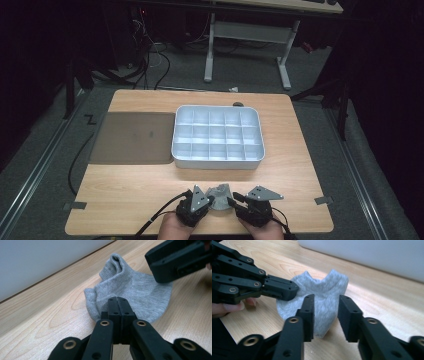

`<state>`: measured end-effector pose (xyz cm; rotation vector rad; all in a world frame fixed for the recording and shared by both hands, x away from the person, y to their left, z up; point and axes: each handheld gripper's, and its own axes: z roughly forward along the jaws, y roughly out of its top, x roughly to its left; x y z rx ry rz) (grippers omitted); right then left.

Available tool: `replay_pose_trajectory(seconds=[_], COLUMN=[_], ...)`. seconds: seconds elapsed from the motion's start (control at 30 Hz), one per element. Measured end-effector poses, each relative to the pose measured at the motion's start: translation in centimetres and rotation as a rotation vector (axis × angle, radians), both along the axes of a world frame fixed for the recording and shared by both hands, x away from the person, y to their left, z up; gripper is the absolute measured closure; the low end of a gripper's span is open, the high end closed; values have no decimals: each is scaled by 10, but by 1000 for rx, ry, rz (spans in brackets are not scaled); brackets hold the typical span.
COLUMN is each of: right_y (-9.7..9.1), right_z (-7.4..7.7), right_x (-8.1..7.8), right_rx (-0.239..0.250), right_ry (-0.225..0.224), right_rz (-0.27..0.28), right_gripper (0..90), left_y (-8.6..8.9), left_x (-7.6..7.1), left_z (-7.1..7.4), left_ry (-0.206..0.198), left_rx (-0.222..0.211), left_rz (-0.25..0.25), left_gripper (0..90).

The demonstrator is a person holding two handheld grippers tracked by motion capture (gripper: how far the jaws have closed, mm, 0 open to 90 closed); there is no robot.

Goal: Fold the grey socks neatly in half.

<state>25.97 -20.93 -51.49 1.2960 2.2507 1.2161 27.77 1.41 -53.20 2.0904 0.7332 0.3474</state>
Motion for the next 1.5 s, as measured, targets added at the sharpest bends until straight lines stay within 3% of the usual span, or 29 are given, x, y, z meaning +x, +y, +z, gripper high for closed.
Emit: replay_pose_trajectory(seconds=[0.1, 0.17, 0.27, 0.4, 0.67, 0.97, 1.07, 1.37, 1.5], right_y=[2, 2, 3, 4, 5, 5, 7, 6, 7], right_z=[-4, -6, -13, -15, -16, -18, -17, -14, -14], right_x=[1, 1, 3, 5, 4, 5, 2, 0, 0], right_rx=[-2, -8, -4, 9, 16, 53, 35, 33, 26], right_ry=[40, 44, 93, 106, 97, 118, 90, 78, 76], right_rz=[0, -12, -18, -13, -15, -10, -4, -4, -7], right_gripper=[583, 562, 552, 554, 582, 750, 818, 825, 824], left_y=[0, 0, 0, 0, 0, 0, -1, -1, -4], left_x=[0, 0, 0, -1, -1, -1, -1, 0, -4], left_z=[0, 0, 0, 0, 0, 0, 0, 0, 7], left_ry=[-3, -2, -2, -1, 2, 3, 1, 3, 9], left_rx=[2, 1, 1, 2, 0, -1, 0, -3, -28], left_rz=[3, 1, 2, 1, 2, 1, 0, 0, -6], left_gripper=[900, 900, 900, 900, 900, 900, 900, 899, 831])
